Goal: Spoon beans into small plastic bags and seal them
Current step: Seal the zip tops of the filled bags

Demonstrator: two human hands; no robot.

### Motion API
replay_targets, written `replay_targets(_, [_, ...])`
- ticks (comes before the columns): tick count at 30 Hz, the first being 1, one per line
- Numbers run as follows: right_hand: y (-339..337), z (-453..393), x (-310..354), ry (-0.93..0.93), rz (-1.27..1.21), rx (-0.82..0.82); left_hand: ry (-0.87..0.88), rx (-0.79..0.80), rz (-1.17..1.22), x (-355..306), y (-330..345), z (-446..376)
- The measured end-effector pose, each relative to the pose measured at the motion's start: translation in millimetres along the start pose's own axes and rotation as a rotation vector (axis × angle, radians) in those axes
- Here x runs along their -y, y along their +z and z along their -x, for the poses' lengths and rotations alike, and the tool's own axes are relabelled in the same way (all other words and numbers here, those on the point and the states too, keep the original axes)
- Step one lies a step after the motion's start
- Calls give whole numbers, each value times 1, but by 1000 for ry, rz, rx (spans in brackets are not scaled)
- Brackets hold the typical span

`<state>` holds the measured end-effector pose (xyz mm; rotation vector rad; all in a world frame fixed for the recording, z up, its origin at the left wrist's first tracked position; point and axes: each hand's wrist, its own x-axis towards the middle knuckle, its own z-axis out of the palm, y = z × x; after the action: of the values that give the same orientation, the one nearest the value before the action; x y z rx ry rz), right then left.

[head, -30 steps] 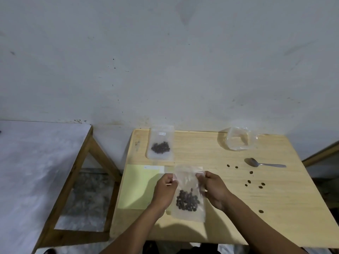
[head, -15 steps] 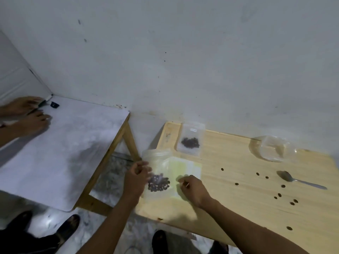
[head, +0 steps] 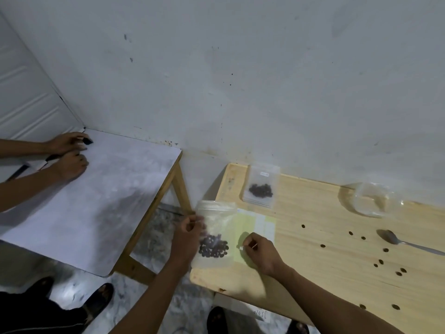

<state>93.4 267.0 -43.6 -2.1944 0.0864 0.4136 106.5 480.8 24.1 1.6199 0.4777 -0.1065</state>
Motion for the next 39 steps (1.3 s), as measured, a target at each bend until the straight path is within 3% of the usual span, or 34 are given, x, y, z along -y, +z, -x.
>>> replay_targets(7, [-64,4,42,-76,-411,-241,131,109,-121,-11,30,1])
replay_targets(11, [-78,7,63,-182,-347,-265,212,157,-142,-30,55,6])
replay_targets(18, [-86,8,78,-166,-412,-364,327,213,-165,-48,85,12])
replay_targets(28, [-87,12,81,-137,-411,-460,238,317,6,-57,96,22])
replay_targets(32, [-84,15,86,-125,-433,-457,242,271,-9,-60,94,22])
replay_targets(35, [-81,14,83,5,-488,-449,286,180,-65,-64,90,21])
replay_targets(39, [-83,7,74,158,-720,-222,328,268,-78,-66,80,17])
